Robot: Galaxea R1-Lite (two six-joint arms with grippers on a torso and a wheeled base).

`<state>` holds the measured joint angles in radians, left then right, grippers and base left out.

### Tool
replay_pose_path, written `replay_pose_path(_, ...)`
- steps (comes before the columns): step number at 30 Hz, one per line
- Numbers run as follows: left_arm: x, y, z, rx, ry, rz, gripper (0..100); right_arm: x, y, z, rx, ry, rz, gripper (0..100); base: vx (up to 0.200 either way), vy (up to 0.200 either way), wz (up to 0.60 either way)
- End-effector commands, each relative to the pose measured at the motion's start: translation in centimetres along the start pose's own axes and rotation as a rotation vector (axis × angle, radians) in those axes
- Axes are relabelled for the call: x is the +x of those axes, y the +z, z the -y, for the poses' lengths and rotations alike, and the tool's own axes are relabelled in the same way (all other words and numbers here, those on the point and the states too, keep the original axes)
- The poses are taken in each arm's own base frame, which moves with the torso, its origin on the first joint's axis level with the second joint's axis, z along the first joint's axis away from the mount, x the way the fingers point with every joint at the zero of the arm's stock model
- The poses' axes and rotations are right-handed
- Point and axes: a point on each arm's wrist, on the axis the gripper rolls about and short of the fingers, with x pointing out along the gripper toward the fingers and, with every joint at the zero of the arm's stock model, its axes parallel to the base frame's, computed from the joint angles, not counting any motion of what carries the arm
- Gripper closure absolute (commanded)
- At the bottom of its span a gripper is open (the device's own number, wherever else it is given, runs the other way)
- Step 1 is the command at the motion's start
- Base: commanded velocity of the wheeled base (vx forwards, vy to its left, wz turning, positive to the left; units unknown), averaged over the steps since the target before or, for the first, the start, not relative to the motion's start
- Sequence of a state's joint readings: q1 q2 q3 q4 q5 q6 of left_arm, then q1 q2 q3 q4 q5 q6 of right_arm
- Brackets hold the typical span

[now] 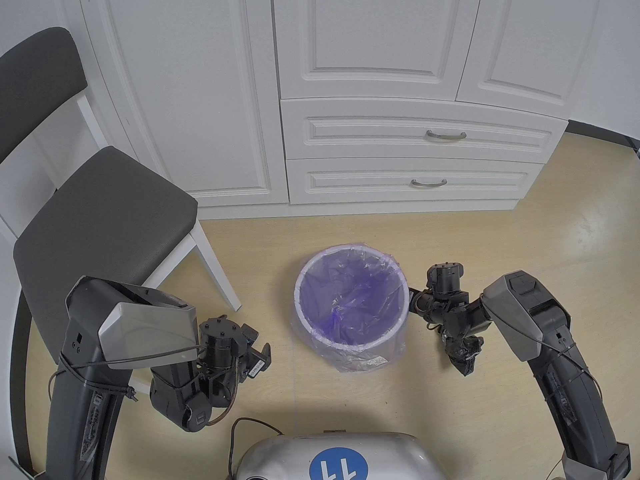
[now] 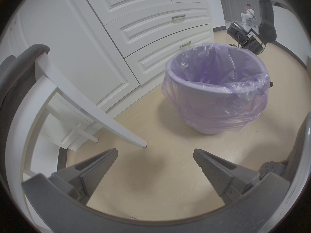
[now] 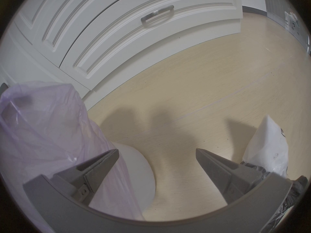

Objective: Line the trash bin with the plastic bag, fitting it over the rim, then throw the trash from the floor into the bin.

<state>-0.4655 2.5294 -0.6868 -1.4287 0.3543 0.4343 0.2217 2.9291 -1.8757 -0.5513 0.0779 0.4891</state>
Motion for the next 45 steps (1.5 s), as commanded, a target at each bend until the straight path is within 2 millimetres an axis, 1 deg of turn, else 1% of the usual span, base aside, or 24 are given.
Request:
replay_pose_path(1, -0.6, -1.0, -0.1, -0.017, 0.005, -0.009, 0, -1.5, 2.0, 0.2, 0.019, -0.01, 0.028, 0, 0.0, 0.0, 0.0)
replay_pose_path(2, -0.6, -1.0, -0.1, -0.017, 0.005, -0.009, 0, -1.5, 2.0, 0.2, 0.019, -0.01, 0.028, 0, 0.0, 0.0, 0.0)
replay_pose_path(5, -0.8, -2.3, -0.2, -0.027, 0.009, -0.029, 0, -5.3, 4.8, -0.1, 0.027, 0.005, 0.044, 0, 0.0, 0.0, 0.0)
replay_pose_path(6, -0.9, -2.5, -0.3, -0.039, 0.008, -0.038, 0, -6.3, 5.3, -0.1, 0.021, 0.027, 0.028, 0, 0.0, 0.0, 0.0)
replay_pose_path(7, -0.9, -2.5, -0.3, -0.042, 0.008, -0.038, 0, -6.5, 5.4, -0.1, 0.021, 0.036, 0.02, 0, 0.0, 0.0, 0.0)
replay_pose_path(10, -1.2, -2.8, -0.3, -0.069, 0.003, -0.051, 0, -10.2, 7.6, 1.4, -0.045, 0.09, -0.015, 0, 0.0, 0.0, 0.0)
replay_pose_path(11, -1.2, -2.8, -0.3, -0.069, 0.005, -0.052, 0, -10.3, 7.7, 1.5, -0.05, 0.092, -0.015, 0, 0.0, 0.0, 0.0)
replay_pose_path(12, -1.5, -2.6, -0.3, -0.068, 0.0, -0.052, 0, -11.8, 8.5, 2.4, -0.096, 0.117, -0.029, 0, 0.0, 0.0, 0.0)
replay_pose_path(13, -1.7, -2.7, -0.3, -0.064, -0.002, -0.056, 0, -12.5, 8.8, 3.0, -0.122, 0.117, -0.035, 0, 0.0, 0.0, 0.0)
replay_pose_path(16, -1.8, -2.7, -0.2, -0.057, -0.007, -0.057, 0, -13.5, 9.4, 4.7, -0.184, 0.073, -0.056, 0, 0.0, 0.0, 0.0)
replay_pose_path(17, -1.8, -2.7, -0.2, -0.057, -0.007, -0.057, 0, -13.5, 9.3, 4.8, -0.186, 0.071, -0.06, 0, 0.0, 0.0, 0.0)
replay_pose_path(18, -1.8, -2.9, 0.0, -0.05, -0.011, -0.064, 0, -13.9, 9.3, 5.8, -0.231, 0.045, -0.091, 0, 0.0, 0.0, 0.0)
replay_pose_path(20, -1.8, -3.1, 0.2, -0.046, -0.017, -0.07, 0, -14.1, 8.9, 7.2, -0.295, 0.018, -0.146, 0, 0.0, 0.0, 0.0)
replay_pose_path(21, -1.8, -3.2, 0.2, -0.045, -0.018, -0.072, 0, -14.1, 8.9, 7.3, -0.305, 0.016, -0.154, 0, 0.0, 0.0, 0.0)
replay_pose_path(22, -1.7, -3.3, 0.4, -0.042, -0.022, -0.075, 0, -14.1, 8.5, 8.0, -0.333, 0.005, -0.19, 0, 0.0, 0.0, 0.0)
replay_pose_path(25, -1.7, -3.4, 0.5, -0.041, -0.023, -0.078, 0, -12.9, 6.9, 9.2, -0.362, -0.005, -0.301, 0, 0.0, 0.0, 0.0)
replay_pose_path(30, -1.6, -3.7, 0.8, -0.036, -0.03, -0.084, 0, -10.6, 5.1, 9.8, -0.34, -0.008, -0.42, 0, 0.0, 0.0, 0.0)
replay_pose_path(34, -1.5, -3.8, 0.9, -0.031, -0.031, -0.085, 0, -9.7, 5.6, 9.6, -0.335, -0.018, -0.456, 0, 0.0, 0.0, 0.0)
replay_pose_path(35, -1.5, -3.7, 0.9, -0.027, -0.031, -0.084, 0, -8.3, 5.7, 10.0, -0.336, -0.027, -0.457, 0, 0.0, 0.0, 0.0)
replay_pose_path(37, -1.5, -3.7, 0.9, -0.022, -0.031, -0.084, 0, -6.2, 5.1, 10.7, -0.357, -0.07, -0.442, 0, 0.0, 0.0, 0.0)
replay_pose_path(39, -1.5, -3.8, 0.9, -0.023, -0.03, -0.084, 0, -5.3, 4.8, 10.9, -0.373, -0.099, -0.435, 0, 0.0, 0.0, 0.0)
replay_pose_path(40, -1.4, -3.7, 0.9, -0.023, -0.029, -0.083, 0, -4.9, 5.1, 10.8, -0.381, -0.116, -0.435, 0, 0.0, 0.0, 0.0)
replay_pose_path(41, -1.5, -3.8, 0.9, -0.022, -0.03, -0.086, 0, -4.9, 5.6, 10.7, -0.378, -0.116, -0.444, 0, 0.0, 0.0, 0.0)
replay_pose_path(45, -1.5, -3.8, 0.9, -0.02, -0.03, -0.086, 0, -5.9, 4.4, 10.8, -0.363, -0.116, -0.61, 0, 0.0, 0.0, 0.0)
